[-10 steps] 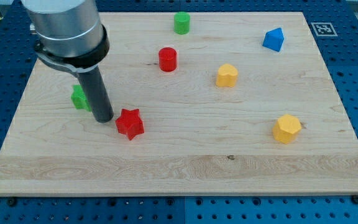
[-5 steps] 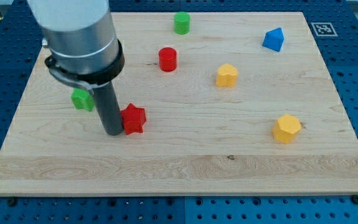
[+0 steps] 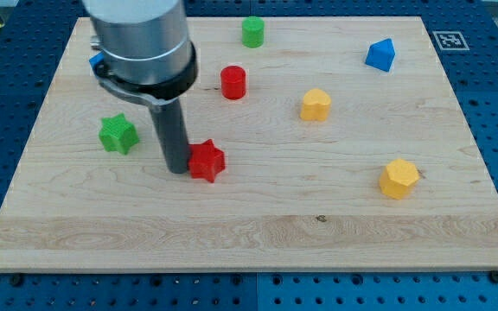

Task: Move red star to the yellow hexagon

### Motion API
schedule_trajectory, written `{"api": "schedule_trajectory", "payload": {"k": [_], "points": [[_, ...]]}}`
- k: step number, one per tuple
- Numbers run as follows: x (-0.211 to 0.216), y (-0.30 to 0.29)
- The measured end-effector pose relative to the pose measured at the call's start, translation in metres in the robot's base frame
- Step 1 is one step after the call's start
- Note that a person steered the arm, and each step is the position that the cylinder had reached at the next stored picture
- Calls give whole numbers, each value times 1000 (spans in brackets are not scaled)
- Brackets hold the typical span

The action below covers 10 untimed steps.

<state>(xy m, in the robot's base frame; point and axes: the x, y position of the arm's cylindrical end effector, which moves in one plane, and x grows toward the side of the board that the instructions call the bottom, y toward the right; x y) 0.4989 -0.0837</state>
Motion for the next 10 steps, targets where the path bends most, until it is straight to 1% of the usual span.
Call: {"api": "schedule_trajectory", "payload": {"k": [6, 10], "points": [[0, 135], [0, 206]]}}
